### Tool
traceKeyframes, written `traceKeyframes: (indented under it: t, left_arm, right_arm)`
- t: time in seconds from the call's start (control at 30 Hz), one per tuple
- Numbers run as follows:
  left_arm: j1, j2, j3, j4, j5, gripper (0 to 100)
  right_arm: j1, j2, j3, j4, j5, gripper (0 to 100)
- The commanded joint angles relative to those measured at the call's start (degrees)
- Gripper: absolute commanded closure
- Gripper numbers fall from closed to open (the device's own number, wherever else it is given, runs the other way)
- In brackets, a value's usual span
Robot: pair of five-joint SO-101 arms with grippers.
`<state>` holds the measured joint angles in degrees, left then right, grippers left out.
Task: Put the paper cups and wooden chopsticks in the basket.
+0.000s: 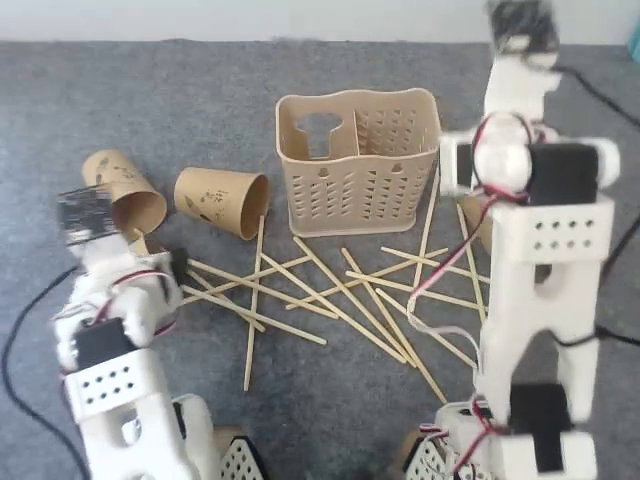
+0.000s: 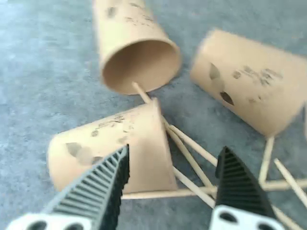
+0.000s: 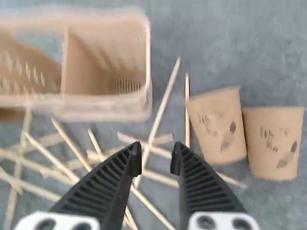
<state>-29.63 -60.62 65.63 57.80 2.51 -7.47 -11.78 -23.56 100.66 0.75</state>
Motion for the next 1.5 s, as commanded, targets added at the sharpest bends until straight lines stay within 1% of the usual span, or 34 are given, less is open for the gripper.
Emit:
traceKeyframes:
  t: [0.0,0.1,0.23,0.4,0.57,0.7,0.77,0.8,0.87,0.93,1.13,1.23,1.47]
  left_arm:
    - [-1.8,-0.8,-3.6,0.4,0.5,72]
    - [-1.8,-0.8,-3.3,-1.7,1.0,72]
    - [-1.6,1.3,-2.6,-4.0,0.7,72]
    - [-1.7,12.1,-4.0,-8.0,0.5,72]
    - [-1.7,23.1,-10.0,-6.7,0.5,72]
    - [-1.7,27.4,-12.6,-5.4,0.4,73]
    - [-1.8,27.8,-12.8,-5.4,0.4,75]
    - [-1.8,27.8,-12.8,-5.2,0.4,78]
    - [-1.8,27.7,-13.7,-3.5,0.4,86]
    - [-1.8,27.7,-15.4,-1.1,0.4,92]
    - [-1.8,27.7,-19.6,6.5,0.4,93]
    - [-1.8,27.7,-21.1,9.8,0.4,93]
    - [-1.8,27.7,-28.2,17.1,0.9,93]
  right_arm:
    - [0.4,-11.7,14.7,1.5,7.2,90.3]
    - [0.5,-17.0,24.4,-1.4,9.0,90.3]
    - [0.5,-21.1,37.2,-7.3,9.1,90.3]
    - [0.5,-21.8,48.5,-16.1,10.2,90.3]
    - [0.5,-21.8,56.1,-22.4,10.4,90.3]
    - [0.5,-21.8,61.5,-26.7,10.1,90.3]
    - [0.5,-21.8,64.4,-29.3,10.1,90.3]
    - [0.5,-21.8,66.0,-30.8,10.1,90.3]
    - [0.5,-21.8,69.5,-34.1,10.0,90.3]
    - [0.5,-21.8,73.1,-37.7,10.0,90.3]
    - [0.5,-21.8,81.7,-45.5,9.8,90.3]
    - [0.5,-21.8,83.4,-46.6,7.1,90.3]
    - [0.5,-22.4,83.7,-46.5,6.7,90.7]
